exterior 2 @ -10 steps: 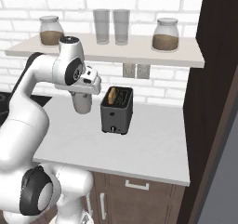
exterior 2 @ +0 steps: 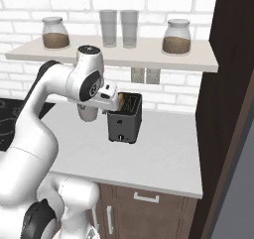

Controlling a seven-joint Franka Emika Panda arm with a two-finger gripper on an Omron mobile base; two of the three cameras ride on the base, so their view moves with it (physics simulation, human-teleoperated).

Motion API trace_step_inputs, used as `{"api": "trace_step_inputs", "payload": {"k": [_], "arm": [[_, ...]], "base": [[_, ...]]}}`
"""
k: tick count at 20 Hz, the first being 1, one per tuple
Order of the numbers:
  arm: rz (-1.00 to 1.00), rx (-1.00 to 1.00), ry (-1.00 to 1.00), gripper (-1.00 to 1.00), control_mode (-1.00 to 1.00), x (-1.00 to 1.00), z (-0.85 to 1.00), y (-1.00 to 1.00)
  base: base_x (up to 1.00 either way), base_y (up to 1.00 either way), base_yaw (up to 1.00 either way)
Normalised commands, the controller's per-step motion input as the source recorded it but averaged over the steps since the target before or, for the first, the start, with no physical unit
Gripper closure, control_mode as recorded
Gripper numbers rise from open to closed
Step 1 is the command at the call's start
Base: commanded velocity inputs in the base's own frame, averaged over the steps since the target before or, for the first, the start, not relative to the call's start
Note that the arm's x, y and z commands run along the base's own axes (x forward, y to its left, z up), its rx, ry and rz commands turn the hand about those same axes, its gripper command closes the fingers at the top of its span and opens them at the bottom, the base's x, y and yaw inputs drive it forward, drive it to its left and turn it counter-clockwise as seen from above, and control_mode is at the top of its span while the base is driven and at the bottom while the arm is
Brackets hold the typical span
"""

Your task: Start the toaster. Once the lever pops up, take the bread to the plate on the dining counter.

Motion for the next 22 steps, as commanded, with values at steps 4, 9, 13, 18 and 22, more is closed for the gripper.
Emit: {"api": "trace_step_inputs", "payload": {"k": [4, 9, 13, 18, 22], "arm": [[0.00, 0.00, 0.00, -1.00, -1.00, -0.16, -0.21, -0.63], [0.00, 0.00, 0.00, -1.00, -1.00, 0.05, -0.17, -0.31], [0.00, 0.00, -0.03, -1.00, -1.00, 0.37, -0.21, -0.02], [0.05, 0.00, -0.11, -1.00, -1.00, 0.46, -0.45, -0.14], [0.10, 0.00, -0.12, -1.00, -1.00, 0.48, -0.54, -0.06]], "base": [[0.00, 0.00, 0.00], [0.00, 0.00, 0.00], [0.00, 0.00, 0.00], [0.00, 0.00, 0.00], [0.00, 0.00, 0.00]]}}
